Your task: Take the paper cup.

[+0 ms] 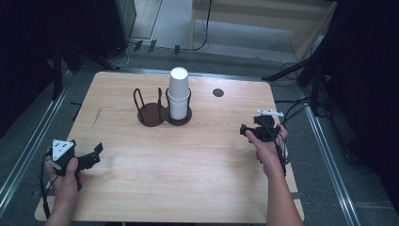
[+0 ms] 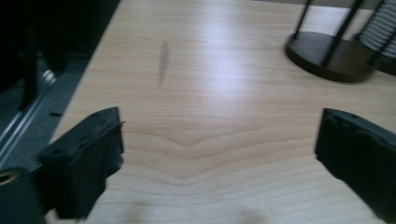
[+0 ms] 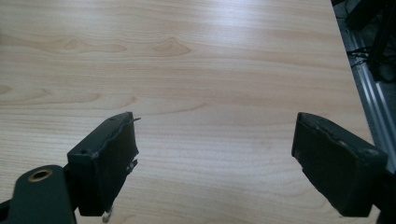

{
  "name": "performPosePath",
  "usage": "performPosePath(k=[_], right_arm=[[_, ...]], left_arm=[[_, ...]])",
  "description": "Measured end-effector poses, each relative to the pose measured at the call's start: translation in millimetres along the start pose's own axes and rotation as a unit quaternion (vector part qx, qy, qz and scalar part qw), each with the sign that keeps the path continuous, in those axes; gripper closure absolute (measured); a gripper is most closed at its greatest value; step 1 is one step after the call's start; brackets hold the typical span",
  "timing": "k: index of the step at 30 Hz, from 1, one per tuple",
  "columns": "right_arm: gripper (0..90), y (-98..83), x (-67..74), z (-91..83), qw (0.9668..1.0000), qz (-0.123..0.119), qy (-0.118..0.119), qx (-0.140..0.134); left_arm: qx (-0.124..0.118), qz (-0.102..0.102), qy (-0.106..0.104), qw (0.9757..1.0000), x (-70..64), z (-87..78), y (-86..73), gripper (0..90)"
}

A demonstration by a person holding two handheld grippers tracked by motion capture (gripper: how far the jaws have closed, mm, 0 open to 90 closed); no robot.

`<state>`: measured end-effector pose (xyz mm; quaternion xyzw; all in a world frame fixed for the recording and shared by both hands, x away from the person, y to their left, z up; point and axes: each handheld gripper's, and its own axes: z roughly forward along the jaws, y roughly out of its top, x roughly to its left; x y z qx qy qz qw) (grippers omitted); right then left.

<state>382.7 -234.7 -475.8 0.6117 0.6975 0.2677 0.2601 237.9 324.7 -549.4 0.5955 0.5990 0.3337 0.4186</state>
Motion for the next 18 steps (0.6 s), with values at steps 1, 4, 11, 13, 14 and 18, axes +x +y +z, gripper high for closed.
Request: performPosePath(k=[1, 4, 11, 13, 14, 18], right_arm=[[14.1, 9.1, 5.7, 0.8, 0.9997, -0.018, -0.007, 0.015], [14.1, 28.8, 19.4, 0.0, 0.9974, -0.054, -0.025, 0.042], [14.2, 66.9, 54.4, -6.4, 0.9907, -0.089, -0.03, 0.099], [14.1, 75.2, 64.0, -9.3, 0.9899, -0.091, -0.026, 0.106], [14.1, 79.1, 68.7, -11.0, 0.9895, -0.094, -0.024, 0.107], [14.1, 91.8, 88.4, -16.5, 0.9886, -0.106, -0.015, 0.106]], left_arm=[[0.0, 0.005, 0.001, 1.0, -0.9, -0.1, -0.1, 0.7], [0.0, 0.017, 0.011, 0.9998, -4.6, 0.5, -0.4, 0.7], [0.001, 0.026, 0.019, 0.9995, -6.7, 0.5, -0.7, 0.7], [0.0, 0.024, 0.021, 0.9995, -6.7, 0.6, -0.7, 0.7], [0.001, 0.024, 0.021, 0.9995, -6.6, 0.7, -0.6, 0.7], [-0.001, 0.026, 0.024, 0.9994, -7.3, 1.2, -0.8, 0.7]])
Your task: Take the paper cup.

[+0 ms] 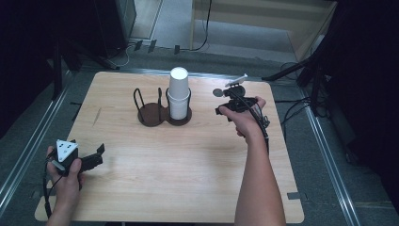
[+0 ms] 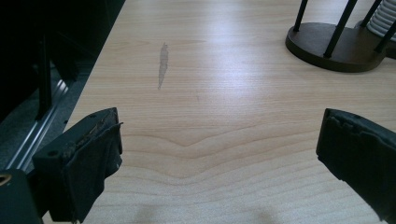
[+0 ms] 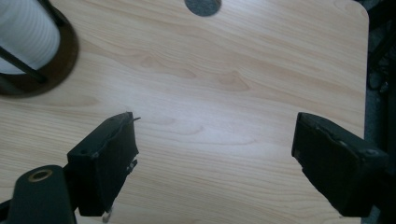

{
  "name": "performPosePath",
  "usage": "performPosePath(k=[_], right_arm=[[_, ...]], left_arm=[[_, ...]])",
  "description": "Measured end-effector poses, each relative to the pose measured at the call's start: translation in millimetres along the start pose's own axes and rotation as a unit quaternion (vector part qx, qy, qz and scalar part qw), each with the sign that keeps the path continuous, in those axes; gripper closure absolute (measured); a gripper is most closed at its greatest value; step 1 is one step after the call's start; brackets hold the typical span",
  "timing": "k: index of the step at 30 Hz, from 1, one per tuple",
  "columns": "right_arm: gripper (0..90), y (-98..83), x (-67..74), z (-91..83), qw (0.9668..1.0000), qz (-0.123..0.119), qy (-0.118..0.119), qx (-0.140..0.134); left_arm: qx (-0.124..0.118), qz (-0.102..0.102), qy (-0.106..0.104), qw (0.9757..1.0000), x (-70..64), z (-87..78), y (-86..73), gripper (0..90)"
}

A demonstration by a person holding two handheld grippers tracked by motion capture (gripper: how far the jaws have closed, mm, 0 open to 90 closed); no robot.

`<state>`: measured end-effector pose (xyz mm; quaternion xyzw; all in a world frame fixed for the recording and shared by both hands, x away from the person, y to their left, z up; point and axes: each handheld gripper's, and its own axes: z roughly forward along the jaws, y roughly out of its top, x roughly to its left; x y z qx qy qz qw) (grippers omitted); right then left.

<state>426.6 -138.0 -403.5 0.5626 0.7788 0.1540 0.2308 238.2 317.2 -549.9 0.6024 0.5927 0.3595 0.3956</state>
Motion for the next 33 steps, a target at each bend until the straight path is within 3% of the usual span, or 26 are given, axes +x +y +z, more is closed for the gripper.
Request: performPosePath(k=[8, 9, 14, 20, 24, 28, 30, 33], right_arm=[[14.1, 21.9, 38.4, -11.3, 0.9983, -0.015, 0.045, -0.032], [14.1, 21.9, 38.4, -11.3, 0.9983, -0.015, 0.045, -0.032], [14.1, 33.2, 66.7, -14.2, 0.995, -0.032, 0.076, -0.056], [13.8, 41.6, 88.0, -16.1, 0.9892, -0.034, 0.107, -0.094], [13.8, 45.2, 97.8, -15.3, 0.9852, -0.02, 0.125, -0.116], [13.7, 47.1, 103.8, -14.3, 0.9822, -0.006, 0.127, -0.138], [12.9, 48.6, 109.5, -12.7, 0.9775, 0.004, 0.132, -0.164], [12.8, 49.9, 114.7, -10.0, 0.9747, 0.008, 0.13, -0.181]], left_arm=[[0.002, 0.002, 0.004, 1.0, -0.5, 0.0, 0.1, 0.6], [0.002, 0.002, 0.004, 1.0, -0.5, 0.0, 0.1, 0.7], [0.002, 0.002, 0.003, 1.0, -0.3, -0.1, 0.1, 0.6], [0.001, 0.001, 0.002, 1.0, 0.0, -0.1, 0.0, 0.7], [0.001, 0.0, 0.002, 1.0, 0.3, -0.1, -0.1, 0.7], [0.0, -0.001, 0.001, 1.0, 0.3, 0.1, -0.1, 0.7], [0.001, -0.001, 0.001, 1.0, 0.4, 0.2, 0.0, 0.7], [0.002, -0.001, 0.001, 1.0, 0.6, 0.1, 0.1, 0.7]])
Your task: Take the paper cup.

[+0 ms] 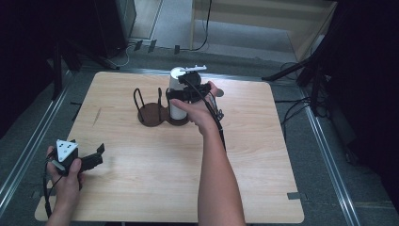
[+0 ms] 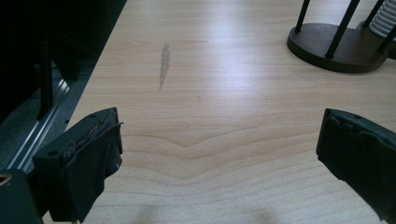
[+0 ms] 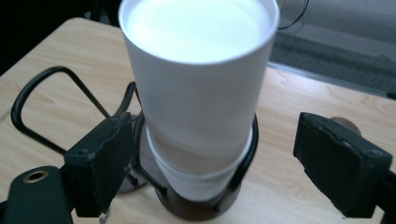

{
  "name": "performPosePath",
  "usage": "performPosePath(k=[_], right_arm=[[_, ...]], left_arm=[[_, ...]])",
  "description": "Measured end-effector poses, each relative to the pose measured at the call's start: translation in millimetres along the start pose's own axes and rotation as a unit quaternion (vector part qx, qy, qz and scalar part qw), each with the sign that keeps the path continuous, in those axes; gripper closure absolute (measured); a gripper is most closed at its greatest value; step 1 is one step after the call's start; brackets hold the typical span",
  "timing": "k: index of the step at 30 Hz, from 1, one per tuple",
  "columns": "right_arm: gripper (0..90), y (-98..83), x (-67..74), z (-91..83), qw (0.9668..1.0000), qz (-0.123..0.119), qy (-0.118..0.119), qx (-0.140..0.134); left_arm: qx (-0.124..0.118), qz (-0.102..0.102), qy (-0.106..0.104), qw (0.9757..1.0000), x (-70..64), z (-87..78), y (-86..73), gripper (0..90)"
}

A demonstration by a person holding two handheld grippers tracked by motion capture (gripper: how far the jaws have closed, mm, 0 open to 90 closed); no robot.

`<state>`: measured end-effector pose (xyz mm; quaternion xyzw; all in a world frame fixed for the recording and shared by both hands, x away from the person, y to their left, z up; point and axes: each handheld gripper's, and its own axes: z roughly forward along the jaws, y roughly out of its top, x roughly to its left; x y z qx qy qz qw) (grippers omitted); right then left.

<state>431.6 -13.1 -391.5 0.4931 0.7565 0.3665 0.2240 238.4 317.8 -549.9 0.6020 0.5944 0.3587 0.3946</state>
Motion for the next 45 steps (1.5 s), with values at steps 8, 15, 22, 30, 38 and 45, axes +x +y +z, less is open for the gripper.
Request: performPosePath(k=[8, 15, 22, 30, 38, 45], right_arm=[[14.6, -3.6, 11.9, 18.6, 0.9995, 0.017, -0.013, -0.025], [26.8, -8.6, 15.3, 25.7, 0.9979, 0.023, -0.026, -0.055], [28.1, -5.6, 14.8, 15.3, 0.9945, 0.018, -0.023, -0.101], [29.3, 2.3, 14.1, -1.3, 0.989, 0.006, -0.026, -0.146], [30.3, 14.0, 14.5, -23.0, 0.9818, -0.002, -0.032, -0.187], [30.4, 19.0, 13.4, -50.8, 0.9736, 0.001, -0.025, -0.227]], left_arm=[[0.001, -0.002, -0.002, 1.0, 0.8, -0.4, 0.0, 0.7], [0.0, -0.008, -0.005, 1.0, 1.7, -0.3, 0.0, 0.7], [-0.001, -0.009, -0.005, 0.9999, 1.8, 0.0, 0.1, 0.7], [-0.003, -0.012, -0.007, 0.9999, 2.4, 0.1, -0.1, 0.7], [-0.003, -0.013, -0.006, 0.9999, 2.3, 0.3, 0.0, 0.7], [-0.006, -0.01, -0.007, 0.9999, 1.6, 0.3, 0.0, 0.7]])
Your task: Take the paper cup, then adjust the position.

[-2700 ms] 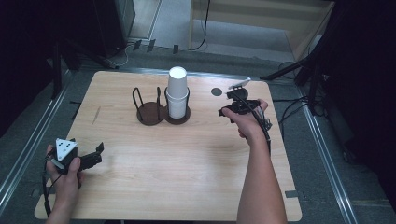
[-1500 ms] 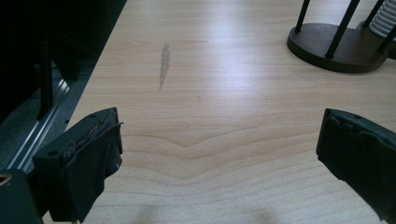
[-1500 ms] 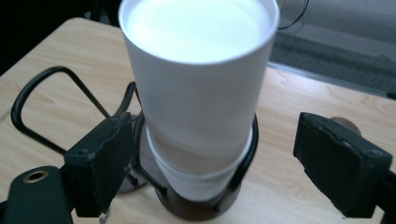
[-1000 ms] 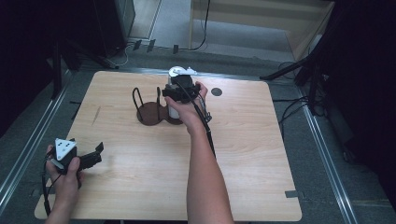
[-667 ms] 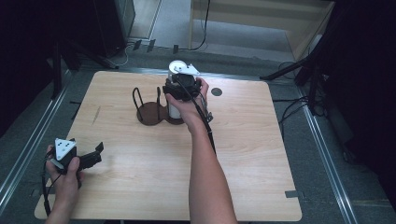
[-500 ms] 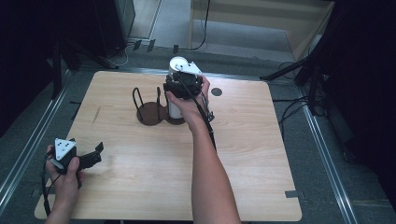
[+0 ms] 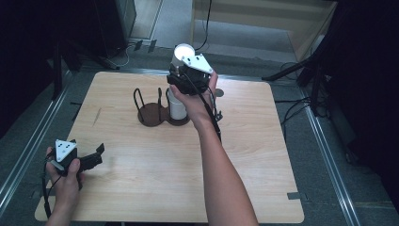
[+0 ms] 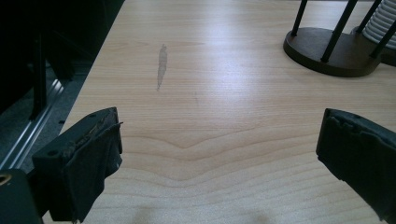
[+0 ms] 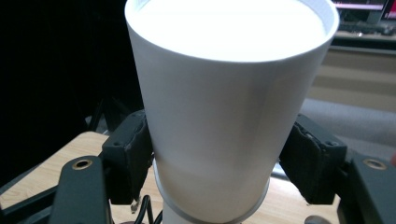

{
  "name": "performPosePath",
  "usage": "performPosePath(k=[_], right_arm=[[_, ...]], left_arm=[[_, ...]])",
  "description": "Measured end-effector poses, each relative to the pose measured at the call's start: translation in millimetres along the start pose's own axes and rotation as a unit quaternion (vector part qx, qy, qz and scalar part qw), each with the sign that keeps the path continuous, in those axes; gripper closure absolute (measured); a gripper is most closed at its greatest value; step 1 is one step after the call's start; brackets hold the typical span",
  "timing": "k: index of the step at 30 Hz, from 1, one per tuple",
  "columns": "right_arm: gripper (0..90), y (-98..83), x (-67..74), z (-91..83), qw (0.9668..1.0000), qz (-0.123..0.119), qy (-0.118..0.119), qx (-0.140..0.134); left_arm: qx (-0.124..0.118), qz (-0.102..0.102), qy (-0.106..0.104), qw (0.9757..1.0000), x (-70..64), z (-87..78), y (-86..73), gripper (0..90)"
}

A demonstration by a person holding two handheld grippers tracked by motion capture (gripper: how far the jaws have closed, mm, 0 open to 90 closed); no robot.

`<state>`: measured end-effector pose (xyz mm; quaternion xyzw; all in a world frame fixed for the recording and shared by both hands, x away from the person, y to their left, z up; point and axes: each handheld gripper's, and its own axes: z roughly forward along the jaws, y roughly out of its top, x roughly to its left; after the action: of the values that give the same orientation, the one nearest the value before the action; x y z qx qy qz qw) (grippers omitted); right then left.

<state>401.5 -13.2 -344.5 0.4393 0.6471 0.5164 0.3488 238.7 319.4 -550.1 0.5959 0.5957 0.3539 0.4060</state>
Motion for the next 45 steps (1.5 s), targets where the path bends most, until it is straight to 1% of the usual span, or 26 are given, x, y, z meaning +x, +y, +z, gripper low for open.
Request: performPosePath(k=[2, 4, 5, 6, 7, 8, 11, 13, 15, 18, 19, 21, 23, 24, 25, 26, 27, 28, 30, 32, 33, 35, 37, 40, 45], right_arm=[[30.6, 2.4, 0.0, -7.7, 1.0, -0.005, 0.0, -0.008], [30.7, 3.6, -0.7, -16.0, 0.9999, -0.004, 0.002, -0.016], [30.8, 3.9, -1.8, -19.9, 0.9998, -0.01, -0.002, -0.018], [30.8, 3.9, -1.8, -19.9, 0.9998, -0.01, -0.002, -0.018], [30.8, 3.0, -3.7, -28.3, 0.9996, -0.01, -0.003, -0.024], [30.8, 2.2, -5.1, -31.3, 0.9995, -0.015, -0.006, -0.026], [30.8, -0.6, -9.6, -40.5, 0.9991, -0.023, -0.011, -0.033], [30.5, -3.0, -12.9, -47.5, 0.9992, -0.022, -0.019, -0.029], [30.3, -6.0, -16.8, -55.1, 0.9993, -0.017, -0.019, -0.027], [29.8, -12.6, -22.7, -66.3, 0.9994, -0.014, -0.02, -0.023], [29.5, -15.4, -24.9, -69.9, 0.9993, -0.014, -0.022, -0.027], [29.3, -21.1, -28.9, -77.4, 0.9989, -0.014, -0.032, -0.032], [29.1, -27.1, -33.6, -84.3, 0.9989, -0.005, -0.029, -0.035], [29.1, -27.1, -33.6, -84.3, 0.9989, -0.005, -0.029, -0.035], [29.0, -34.0, -38.1, -90.1, 0.9988, -0.001, -0.035, -0.035], [29.0, -38.5, -41.2, -93.3, 0.9989, 0.002, -0.034, -0.033], [29.0, -41.5, -43.3, -95.1, 0.9989, 0.002, -0.034, -0.033], [29.0, -46.6, -46.3, -97.8, 0.9989, 0.001, -0.037, -0.03], [28.8, -54.3, -49.9, -101.7, 0.9988, -0.001, -0.039, -0.028], [28.8, -63.2, -54.0, -105.3, 0.9987, -0.007, -0.044, -0.024], [28.8, -67.8, -55.4, -107.3, 0.9988, -0.005, -0.045, -0.02], [28.8, -76.5, -58.5, -111.2, 0.9987, -0.007, -0.046, -0.018], [28.8, -85.1, -59.8, -115.1, 0.9989, -0.007, -0.044, -0.016], [28.8, -96.5, -60.3, -119.1, 0.9988, -0.014, -0.045, -0.014], [28.8, -111.4, -60.1, -123.9, 0.999, -0.015, -0.042, -0.007]], left_arm=[[0.001, 0.001, 0.002, 1.0, 0.3, 0.0, 0.2, 0.7], [-0.001, -0.001, 0.001, 1.0, 0.7, 0.0, 0.1, 0.7], [-0.002, -0.001, -0.001, 1.0, 1.3, -0.4, 0.1, 0.7], [-0.002, -0.001, -0.001, 1.0, 1.3, -0.4, 0.1, 0.7], [-0.005, -0.002, -0.006, 1.0, 1.8, -0.8, -0.2, 0.7], [-0.007, -0.003, -0.014, 0.9999, 2.2, -1.0, -0.3, 0.7], [-0.008, -0.001, -0.019, 0.9998, 2.5, -1.0, -0.2, 0.7], [-0.008, -0.002, -0.02, 0.9998, 2.4, -0.9, -0.2, 0.7], [-0.012, -0.005, -0.027, 0.9996, 3.2, -0.5, -0.2, 0.8], [-0.016, -0.008, -0.034, 0.9993, 3.7, -0.5, -0.1, 0.8], [-0.016, -0.008, -0.034, 0.9993, 3.7, -0.5, -0.1, 0.8], [-0.019, -0.011, -0.038, 0.999, 3.9, -0.1, 0.1, 0.8], [-0.022, -0.012, -0.039, 0.9989, 4.6, 0.8, 0.5, 0.7], [-0.022, -0.012, -0.039, 0.9989, 4.6, 0.8, 0.5, 0.8], [-0.025, -0.013, -0.043, 0.9987, 5.5, 1.6, 0.9, 0.8], [-0.026, -0.025, -0.051, 0.9981, 7.4, 3.0, 1.6, 0.8], [-0.026, -0.025, -0.051, 0.9981, 7.4, 3.0, 1.6, 0.8], [-0.029, -0.032, -0.05, 0.9978, 8.4, 3.4, 1.7, 0.8], [-0.03, -0.028, -0.045, 0.9981, 8.4, 3.2, 1.7, 0.8], [-0.028, -0.018, -0.04, 0.9986, 7.4, 2.0, 2.0, 0.8], [-0.026, -0.013, -0.039, 0.9988, 7.0, 1.1, 2.6, 0.8], [-0.025, -0.012, -0.045, 0.9986, 4.8, -0.9, 5.0, 0.8], [-0.025, -0.005, -0.049, 0.9985, 0.1, -2.9, 7.7, 0.8], [-0.026, 0.006, -0.058, 0.9979, -8.8, -3.7, 10.9, 0.8], [-0.027, 0.011, -0.074, 0.9968, -23.9, -5.4, 17.3, 0.8]])
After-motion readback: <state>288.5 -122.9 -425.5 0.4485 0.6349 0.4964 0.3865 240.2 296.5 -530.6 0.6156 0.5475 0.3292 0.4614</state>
